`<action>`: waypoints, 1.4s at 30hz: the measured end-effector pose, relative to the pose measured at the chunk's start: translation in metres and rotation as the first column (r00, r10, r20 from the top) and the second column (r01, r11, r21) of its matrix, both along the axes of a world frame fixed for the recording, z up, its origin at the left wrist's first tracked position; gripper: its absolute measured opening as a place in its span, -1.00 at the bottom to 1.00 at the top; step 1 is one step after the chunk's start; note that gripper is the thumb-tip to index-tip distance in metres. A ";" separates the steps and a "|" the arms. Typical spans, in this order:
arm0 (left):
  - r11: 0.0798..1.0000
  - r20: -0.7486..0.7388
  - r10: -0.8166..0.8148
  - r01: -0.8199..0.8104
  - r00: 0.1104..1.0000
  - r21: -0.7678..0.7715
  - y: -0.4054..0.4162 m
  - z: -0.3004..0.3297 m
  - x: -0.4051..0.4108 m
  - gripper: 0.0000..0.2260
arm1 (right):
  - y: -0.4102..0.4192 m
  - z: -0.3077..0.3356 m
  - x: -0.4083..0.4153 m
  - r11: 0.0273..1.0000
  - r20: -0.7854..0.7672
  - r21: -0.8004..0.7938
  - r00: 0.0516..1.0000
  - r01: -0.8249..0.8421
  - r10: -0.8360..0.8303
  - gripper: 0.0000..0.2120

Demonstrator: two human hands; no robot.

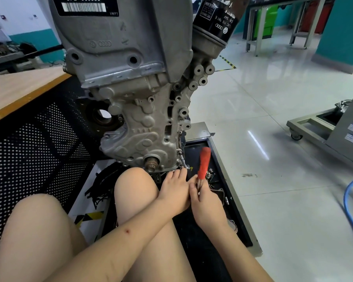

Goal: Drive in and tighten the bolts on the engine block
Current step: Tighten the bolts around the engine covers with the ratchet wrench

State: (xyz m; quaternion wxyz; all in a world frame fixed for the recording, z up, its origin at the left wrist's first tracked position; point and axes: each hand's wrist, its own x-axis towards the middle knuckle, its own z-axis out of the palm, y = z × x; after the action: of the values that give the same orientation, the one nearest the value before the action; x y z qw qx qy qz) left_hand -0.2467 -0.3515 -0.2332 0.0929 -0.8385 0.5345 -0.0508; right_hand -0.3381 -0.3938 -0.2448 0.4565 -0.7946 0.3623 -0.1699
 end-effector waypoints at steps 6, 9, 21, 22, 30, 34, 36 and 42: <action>1.000 -0.039 0.029 -0.029 0.999 0.000 -0.003 0.001 0.001 -0.50 | -0.004 -0.001 0.003 0.935 0.099 0.350 0.990 0.057 -0.098 -0.74; 0.999 -0.028 0.049 -0.049 0.998 -0.013 -0.003 0.004 0.001 -0.47 | -0.007 0.000 0.005 0.729 0.125 0.680 0.967 0.079 -0.221 -0.61; 1.000 -0.059 0.017 -0.017 0.998 -0.003 -0.006 0.002 -0.001 -0.44 | -0.010 0.003 0.002 0.722 0.114 0.681 0.956 0.122 -0.270 -0.58; 1.000 -0.061 0.014 -0.015 0.998 -0.006 -0.005 0.001 -0.001 -0.48 | -0.008 0.002 0.001 0.837 0.119 0.534 0.968 0.124 -0.219 -0.63; 1.000 -0.100 0.024 -0.023 0.995 0.006 -0.004 -0.004 0.001 -0.62 | -0.003 -0.001 0.000 0.997 0.011 0.070 1.000 0.022 -0.023 -0.73; 0.999 -0.116 0.052 -0.053 0.992 -0.005 -0.006 -0.001 0.003 -0.53 | -0.005 -0.001 0.003 0.916 0.108 0.399 0.989 0.047 -0.098 -0.74; 0.998 -0.108 0.058 -0.060 0.992 -0.020 -0.005 0.001 0.003 -0.49 | -0.008 0.000 0.004 0.807 0.136 0.588 0.976 0.059 -0.170 -0.67; 0.999 -0.088 0.041 -0.042 0.995 -0.011 -0.005 0.003 -0.001 -0.47 | -0.012 0.002 0.001 0.556 0.089 0.827 0.956 0.085 -0.279 -0.51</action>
State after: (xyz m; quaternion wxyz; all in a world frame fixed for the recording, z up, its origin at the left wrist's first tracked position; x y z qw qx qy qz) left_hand -0.2476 -0.3568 -0.2304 0.0652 -0.8515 0.5200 -0.0155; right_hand -0.3369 -0.4057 -0.2429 0.7857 -0.4303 0.4297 -0.1133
